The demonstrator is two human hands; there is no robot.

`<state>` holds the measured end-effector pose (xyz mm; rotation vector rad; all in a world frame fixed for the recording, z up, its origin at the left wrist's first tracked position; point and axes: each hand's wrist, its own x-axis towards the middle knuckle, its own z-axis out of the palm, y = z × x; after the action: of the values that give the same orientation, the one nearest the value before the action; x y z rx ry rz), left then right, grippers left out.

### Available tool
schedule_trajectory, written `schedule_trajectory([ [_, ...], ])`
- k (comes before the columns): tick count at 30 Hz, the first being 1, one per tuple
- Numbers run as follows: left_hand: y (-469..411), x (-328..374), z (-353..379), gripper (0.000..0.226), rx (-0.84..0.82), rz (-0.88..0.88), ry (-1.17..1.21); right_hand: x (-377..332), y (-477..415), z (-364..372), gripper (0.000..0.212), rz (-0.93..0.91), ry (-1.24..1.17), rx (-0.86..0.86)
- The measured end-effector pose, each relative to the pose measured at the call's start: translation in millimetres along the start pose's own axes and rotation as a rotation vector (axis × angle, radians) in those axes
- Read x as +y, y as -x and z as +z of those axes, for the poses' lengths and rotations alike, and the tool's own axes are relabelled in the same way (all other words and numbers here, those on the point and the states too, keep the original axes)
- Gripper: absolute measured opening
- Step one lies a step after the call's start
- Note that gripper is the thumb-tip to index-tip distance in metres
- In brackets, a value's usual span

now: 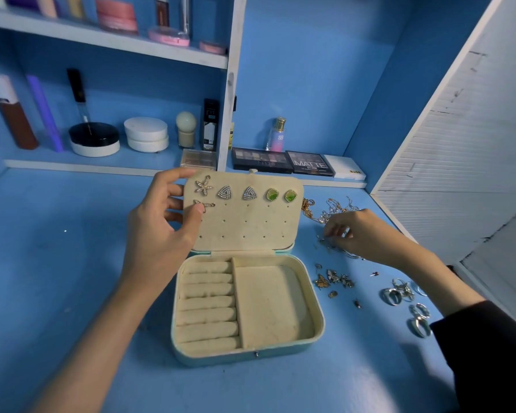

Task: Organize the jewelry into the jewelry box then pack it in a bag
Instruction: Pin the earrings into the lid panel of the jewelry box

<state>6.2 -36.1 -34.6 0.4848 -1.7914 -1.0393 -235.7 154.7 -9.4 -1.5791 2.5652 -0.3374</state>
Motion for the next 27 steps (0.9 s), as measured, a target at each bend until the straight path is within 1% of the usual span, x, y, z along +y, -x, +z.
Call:
schedule_trajectory([
  [6, 0.1, 0.1, 0.8, 0.036, -0.003, 0.009, -0.003, 0.0, -3.7, -0.5, 0.026, 0.01, 0.023, -0.027],
  [10, -0.3, 0.6, 0.5, 0.036, 0.005, 0.009, -0.007, -1.4, -2.2, -1.6, 0.031, 0.019, 0.015, -0.013],
  [14, -0.4, 0.5, 0.0, 0.037, 0.004, 0.013, -0.016, -3.6, 2.4, -4.2, 0.027, -0.007, -0.032, -0.004],
  [19, -0.3, 0.9, 0.5, 0.036, 0.001, 0.01, -0.014, -2.9, 1.8, -2.6, 0.023, -0.018, -0.022, -0.026],
  [24, -1.0, 0.7, 0.2, 0.036, 0.002, 0.009, -0.014, -4.0, -0.6, -0.2, 0.005, 0.011, 0.016, -0.023],
  [27, -0.7, 0.3, 0.4, 0.037, 0.006, 0.007, -0.01, -5.8, -1.5, 3.9, 0.004, 0.046, 0.066, 0.006],
])
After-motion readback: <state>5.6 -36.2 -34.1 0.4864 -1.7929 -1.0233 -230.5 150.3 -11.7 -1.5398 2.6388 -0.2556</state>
